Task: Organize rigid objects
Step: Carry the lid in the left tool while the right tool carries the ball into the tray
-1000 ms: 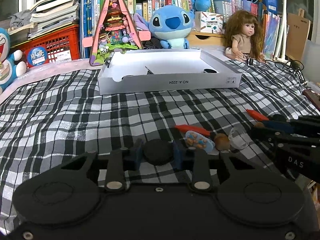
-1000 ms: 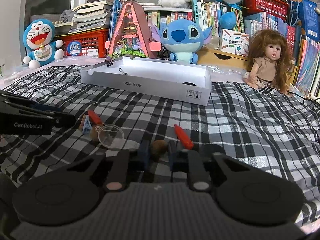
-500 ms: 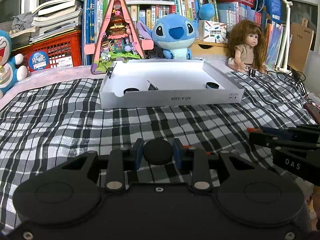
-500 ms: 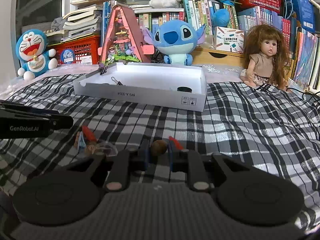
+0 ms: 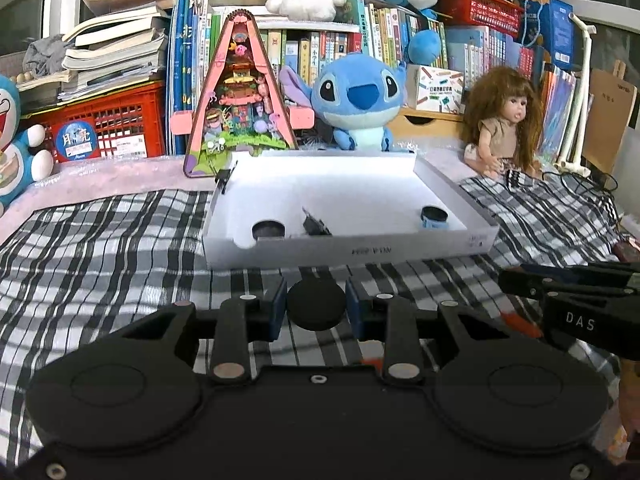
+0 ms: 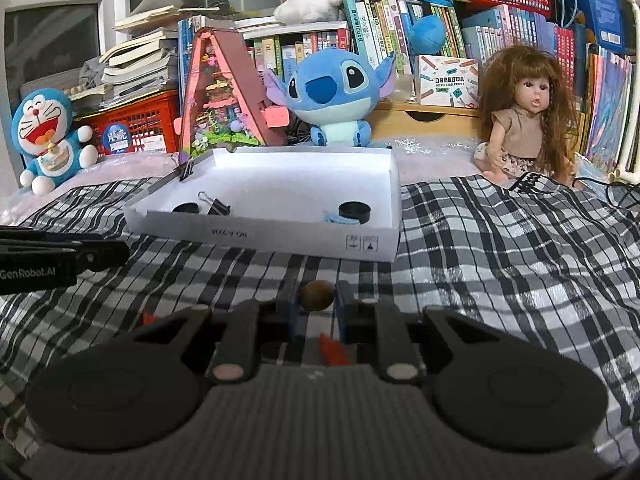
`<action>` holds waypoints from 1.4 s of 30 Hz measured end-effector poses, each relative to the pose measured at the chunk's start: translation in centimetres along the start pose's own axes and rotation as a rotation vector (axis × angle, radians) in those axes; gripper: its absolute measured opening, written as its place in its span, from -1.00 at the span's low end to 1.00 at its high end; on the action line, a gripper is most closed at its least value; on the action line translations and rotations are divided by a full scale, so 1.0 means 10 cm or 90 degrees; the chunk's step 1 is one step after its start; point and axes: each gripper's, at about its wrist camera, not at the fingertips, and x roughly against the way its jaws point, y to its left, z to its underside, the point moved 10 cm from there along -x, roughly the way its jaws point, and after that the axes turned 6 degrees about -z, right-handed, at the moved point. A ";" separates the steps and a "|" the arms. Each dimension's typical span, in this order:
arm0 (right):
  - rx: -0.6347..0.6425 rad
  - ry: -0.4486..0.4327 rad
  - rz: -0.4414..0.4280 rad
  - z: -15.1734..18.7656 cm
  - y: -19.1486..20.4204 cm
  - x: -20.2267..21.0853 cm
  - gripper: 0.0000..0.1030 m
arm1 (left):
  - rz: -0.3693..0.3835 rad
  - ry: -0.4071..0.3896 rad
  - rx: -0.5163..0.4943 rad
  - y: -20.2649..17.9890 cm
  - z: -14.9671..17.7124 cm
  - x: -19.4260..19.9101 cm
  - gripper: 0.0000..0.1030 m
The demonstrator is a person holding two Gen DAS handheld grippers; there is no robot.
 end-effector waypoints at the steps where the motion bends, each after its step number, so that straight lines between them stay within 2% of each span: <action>1: -0.002 0.000 0.001 -0.02 -0.01 -0.02 -0.55 | 0.001 0.001 0.003 0.00 -0.03 -0.02 -0.43; 16: -0.043 0.006 0.008 -0.32 -0.23 -0.32 -0.55 | -0.009 -0.008 0.026 0.04 -0.36 -0.34 -0.43; 26: -0.050 0.008 0.011 -0.41 -0.27 -0.44 -0.55 | -0.012 0.003 0.045 0.09 -0.45 -0.55 -0.43; 33: -0.042 0.029 0.007 -0.42 -0.32 -0.53 -0.55 | -0.009 -0.010 0.070 0.22 -0.60 -0.60 -0.43; 42: -0.046 0.038 -0.008 -0.60 -0.34 -0.64 -0.55 | -0.007 0.011 0.090 0.31 -0.70 -0.75 -0.43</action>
